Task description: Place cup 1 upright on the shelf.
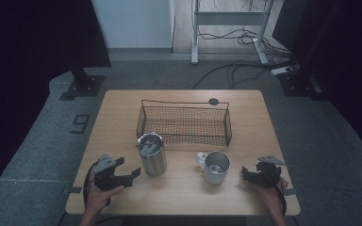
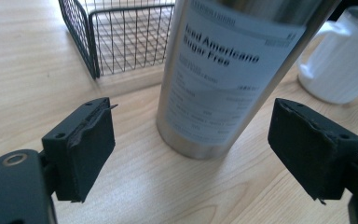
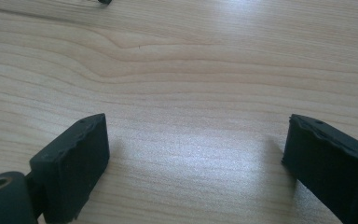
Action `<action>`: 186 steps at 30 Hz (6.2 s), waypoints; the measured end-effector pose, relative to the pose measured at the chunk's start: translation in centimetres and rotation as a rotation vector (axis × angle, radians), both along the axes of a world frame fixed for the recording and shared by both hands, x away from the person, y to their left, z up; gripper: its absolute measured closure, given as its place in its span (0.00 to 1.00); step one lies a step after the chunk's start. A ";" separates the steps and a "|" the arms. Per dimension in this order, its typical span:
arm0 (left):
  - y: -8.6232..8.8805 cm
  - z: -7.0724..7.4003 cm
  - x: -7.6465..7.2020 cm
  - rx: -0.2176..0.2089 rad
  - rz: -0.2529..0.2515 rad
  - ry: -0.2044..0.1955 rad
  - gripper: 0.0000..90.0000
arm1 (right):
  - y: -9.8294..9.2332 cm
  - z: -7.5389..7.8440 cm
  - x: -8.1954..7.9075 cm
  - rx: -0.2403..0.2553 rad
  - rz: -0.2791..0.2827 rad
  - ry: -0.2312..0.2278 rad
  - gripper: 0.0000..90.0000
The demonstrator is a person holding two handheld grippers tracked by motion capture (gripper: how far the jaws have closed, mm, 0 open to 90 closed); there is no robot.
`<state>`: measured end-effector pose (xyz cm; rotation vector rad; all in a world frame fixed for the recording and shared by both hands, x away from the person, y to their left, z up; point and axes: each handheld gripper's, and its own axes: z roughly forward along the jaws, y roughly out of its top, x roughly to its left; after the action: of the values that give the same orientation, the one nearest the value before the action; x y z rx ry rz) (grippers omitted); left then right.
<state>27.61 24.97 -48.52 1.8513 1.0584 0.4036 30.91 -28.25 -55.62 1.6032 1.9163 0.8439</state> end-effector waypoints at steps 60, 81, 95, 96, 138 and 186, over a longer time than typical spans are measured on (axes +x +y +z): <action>-6.0 0.9 3.2 -0.010 -0.013 -0.019 0.00 | 0.0 0.0 0.0 -0.001 -0.002 -0.001 0.08; -7.4 -0.3 5.1 -0.002 -0.004 -0.054 0.00 | 0.0 0.0 0.0 0.002 -0.011 -0.003 0.09; -7.2 -0.6 5.1 0.007 -0.026 -0.107 0.02 | -0.1 0.0 -0.1 0.001 -0.015 -0.003 0.10; -7.2 -0.6 5.1 0.007 -0.026 -0.107 0.02 | -0.1 0.0 -0.1 0.001 -0.015 -0.003 0.10; -6.9 1.9 3.8 -0.006 -0.061 -0.178 0.05 | -0.2 0.0 -0.1 0.004 -0.016 -0.007 0.11; -6.1 3.8 5.4 -0.031 -0.014 -0.168 0.05 | -0.3 0.0 -0.2 0.003 -0.025 -0.010 0.13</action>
<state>33.05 18.85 -44.72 1.7629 0.9328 0.5217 30.76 -28.54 -55.57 1.6181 1.8850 0.8439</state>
